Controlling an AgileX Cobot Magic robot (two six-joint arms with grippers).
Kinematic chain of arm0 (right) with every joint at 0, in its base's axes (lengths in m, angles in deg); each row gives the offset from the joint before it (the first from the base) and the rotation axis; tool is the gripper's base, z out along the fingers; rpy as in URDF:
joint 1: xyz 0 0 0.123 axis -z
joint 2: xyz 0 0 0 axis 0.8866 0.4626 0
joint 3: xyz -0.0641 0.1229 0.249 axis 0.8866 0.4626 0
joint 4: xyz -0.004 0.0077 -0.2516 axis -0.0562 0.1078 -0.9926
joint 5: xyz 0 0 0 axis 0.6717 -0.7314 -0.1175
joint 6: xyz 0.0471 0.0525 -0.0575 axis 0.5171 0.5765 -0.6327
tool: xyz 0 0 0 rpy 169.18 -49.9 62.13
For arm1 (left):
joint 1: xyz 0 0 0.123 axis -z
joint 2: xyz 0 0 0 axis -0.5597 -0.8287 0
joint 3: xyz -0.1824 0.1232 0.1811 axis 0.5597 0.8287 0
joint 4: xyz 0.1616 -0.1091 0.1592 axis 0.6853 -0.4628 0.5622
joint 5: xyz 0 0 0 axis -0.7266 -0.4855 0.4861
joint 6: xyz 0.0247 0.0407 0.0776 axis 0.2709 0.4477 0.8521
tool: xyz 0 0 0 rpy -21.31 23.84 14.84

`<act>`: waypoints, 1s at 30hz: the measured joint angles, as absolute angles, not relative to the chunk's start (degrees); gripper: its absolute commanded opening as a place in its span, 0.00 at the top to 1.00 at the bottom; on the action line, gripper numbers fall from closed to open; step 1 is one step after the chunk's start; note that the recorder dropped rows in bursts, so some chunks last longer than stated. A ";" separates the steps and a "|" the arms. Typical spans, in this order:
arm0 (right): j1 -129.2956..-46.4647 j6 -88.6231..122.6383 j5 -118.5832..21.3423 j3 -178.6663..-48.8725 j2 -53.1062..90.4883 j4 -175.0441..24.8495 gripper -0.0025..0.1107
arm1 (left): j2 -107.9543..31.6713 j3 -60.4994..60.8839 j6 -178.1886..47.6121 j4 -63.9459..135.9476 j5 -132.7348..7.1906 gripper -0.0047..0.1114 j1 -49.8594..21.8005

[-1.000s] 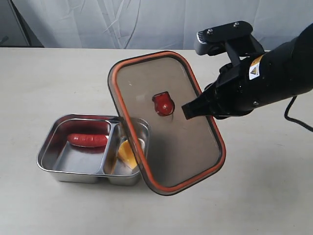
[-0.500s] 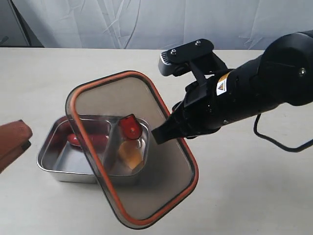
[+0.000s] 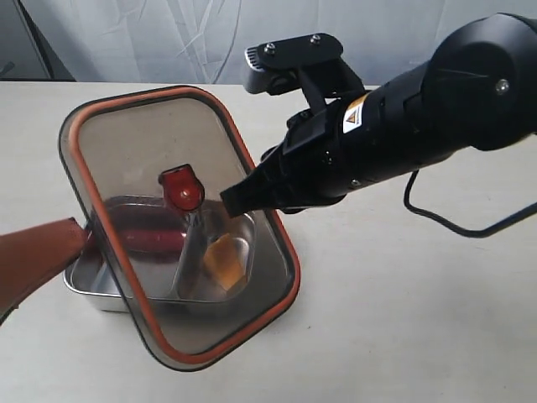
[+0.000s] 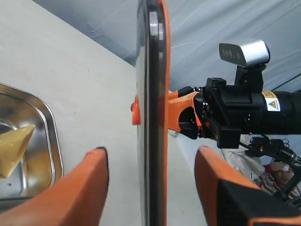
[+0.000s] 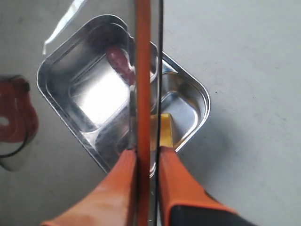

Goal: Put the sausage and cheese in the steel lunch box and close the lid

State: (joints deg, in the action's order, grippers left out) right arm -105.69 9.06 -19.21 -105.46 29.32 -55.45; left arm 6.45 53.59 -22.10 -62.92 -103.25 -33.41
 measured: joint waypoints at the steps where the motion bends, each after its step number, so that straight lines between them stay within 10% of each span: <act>1: -105.69 9.06 -19.21 -105.72 29.72 -55.26 0.99 | 6.18 53.59 -21.80 -62.92 -103.32 0.50 -33.41; 14: -110.25 8.48 -20.27 -106.98 31.74 -54.01 0.99 | 0.80 53.56 -18.97 -62.92 -103.79 0.53 -33.41; 22: -111.11 8.48 -20.83 -107.05 31.74 -54.12 0.99 | -0.90 53.34 -18.30 -62.96 -103.79 0.96 -33.41; 30: -111.11 8.45 -21.55 -107.05 31.74 -54.37 0.89 | -1.19 53.23 -15.27 -63.07 -103.10 0.96 -33.41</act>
